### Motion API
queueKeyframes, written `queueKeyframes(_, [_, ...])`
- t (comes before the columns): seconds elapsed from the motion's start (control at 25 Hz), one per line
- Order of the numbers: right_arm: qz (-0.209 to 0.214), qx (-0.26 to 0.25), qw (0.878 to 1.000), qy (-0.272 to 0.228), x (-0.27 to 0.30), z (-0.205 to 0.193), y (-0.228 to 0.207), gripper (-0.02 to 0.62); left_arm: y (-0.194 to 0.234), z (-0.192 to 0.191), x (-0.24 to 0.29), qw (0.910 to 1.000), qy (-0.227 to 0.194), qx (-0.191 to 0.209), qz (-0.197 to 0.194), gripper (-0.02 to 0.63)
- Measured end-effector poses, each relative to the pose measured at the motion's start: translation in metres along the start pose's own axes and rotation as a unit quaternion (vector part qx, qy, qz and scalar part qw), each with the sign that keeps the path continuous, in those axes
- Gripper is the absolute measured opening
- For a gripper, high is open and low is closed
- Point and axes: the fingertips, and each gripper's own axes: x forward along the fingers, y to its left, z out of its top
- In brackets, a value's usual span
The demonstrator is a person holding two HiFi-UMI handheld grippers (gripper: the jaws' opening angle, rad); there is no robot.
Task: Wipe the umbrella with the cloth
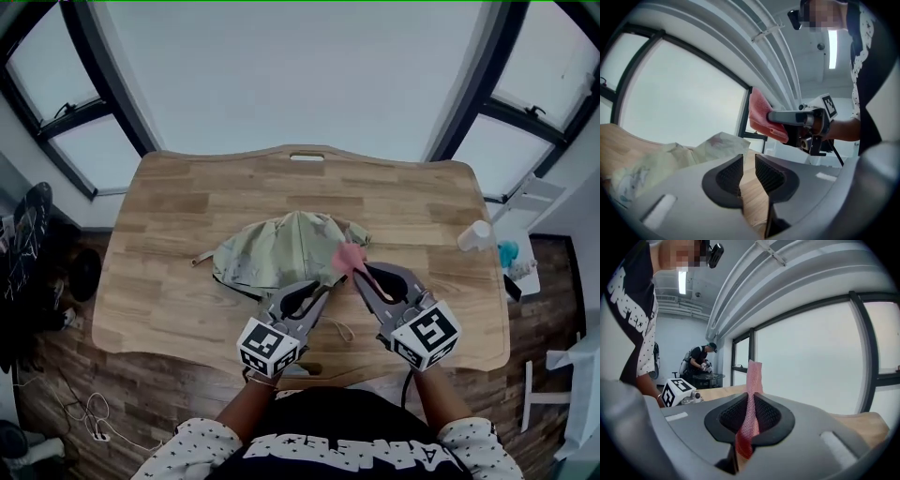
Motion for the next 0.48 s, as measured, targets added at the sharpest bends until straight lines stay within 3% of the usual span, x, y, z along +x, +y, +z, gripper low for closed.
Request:
queueKeyframes(0.2, [0.025,-0.025,0.999,-0.041,0.043,0.043,0.02,0.044,0.038,0.018,-0.036,0.997,-0.011,0.025,0.073,0.048])
queueKeyframes(0.48, [0.051,-0.032,0.998,-0.024,0.131,0.031,0.037,0.044,0.09,0.022,-0.082,0.9898,0.001,0.023,0.141,0.063])
